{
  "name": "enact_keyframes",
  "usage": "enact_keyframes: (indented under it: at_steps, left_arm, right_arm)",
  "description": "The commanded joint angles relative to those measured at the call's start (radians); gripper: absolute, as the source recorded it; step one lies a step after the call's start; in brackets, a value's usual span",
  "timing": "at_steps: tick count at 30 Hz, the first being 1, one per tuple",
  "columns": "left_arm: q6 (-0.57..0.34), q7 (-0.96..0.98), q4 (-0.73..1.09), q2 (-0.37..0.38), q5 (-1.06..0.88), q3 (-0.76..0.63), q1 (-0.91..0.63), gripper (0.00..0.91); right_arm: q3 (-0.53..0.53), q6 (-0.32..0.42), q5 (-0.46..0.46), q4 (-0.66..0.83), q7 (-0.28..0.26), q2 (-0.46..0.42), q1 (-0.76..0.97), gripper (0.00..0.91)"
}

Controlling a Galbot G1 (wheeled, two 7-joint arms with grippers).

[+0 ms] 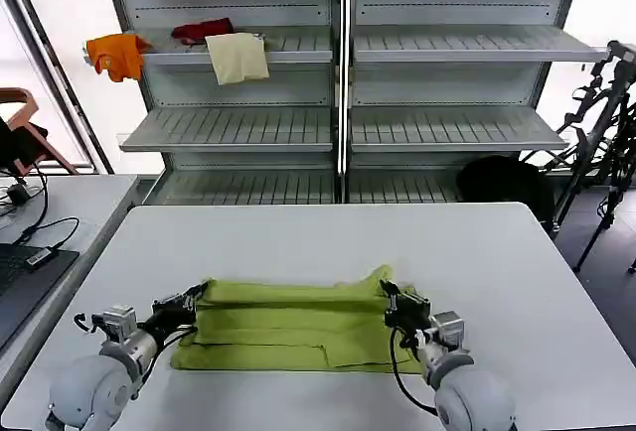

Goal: Fold and organize the clothes.

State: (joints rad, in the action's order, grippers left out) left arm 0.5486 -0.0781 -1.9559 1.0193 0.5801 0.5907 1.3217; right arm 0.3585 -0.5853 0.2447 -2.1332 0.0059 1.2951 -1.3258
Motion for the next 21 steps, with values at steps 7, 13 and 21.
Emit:
enact_keyframes:
  at_steps: [7,13,21]
  left_arm:
    - [0.010,-0.005,-0.102,0.010,-0.089,0.025,0.094,0.000]
    - [0.007,-0.006,-0.119,0.017,-0.198,0.022,0.119,0.000]
    - [0.027,0.008,-0.132,0.038,-0.263,0.004,0.132,0.907]
  right_arm:
    - [0.014,0.001,-0.072,-0.050,-0.014,0.017,-0.103,0.000]
    - [0.010,0.002,-0.119,-0.026,-0.013,0.027,-0.098,0.000]
    - [0.003,0.004,-0.277,0.000,-0.017,0.040,-0.099,0.907]
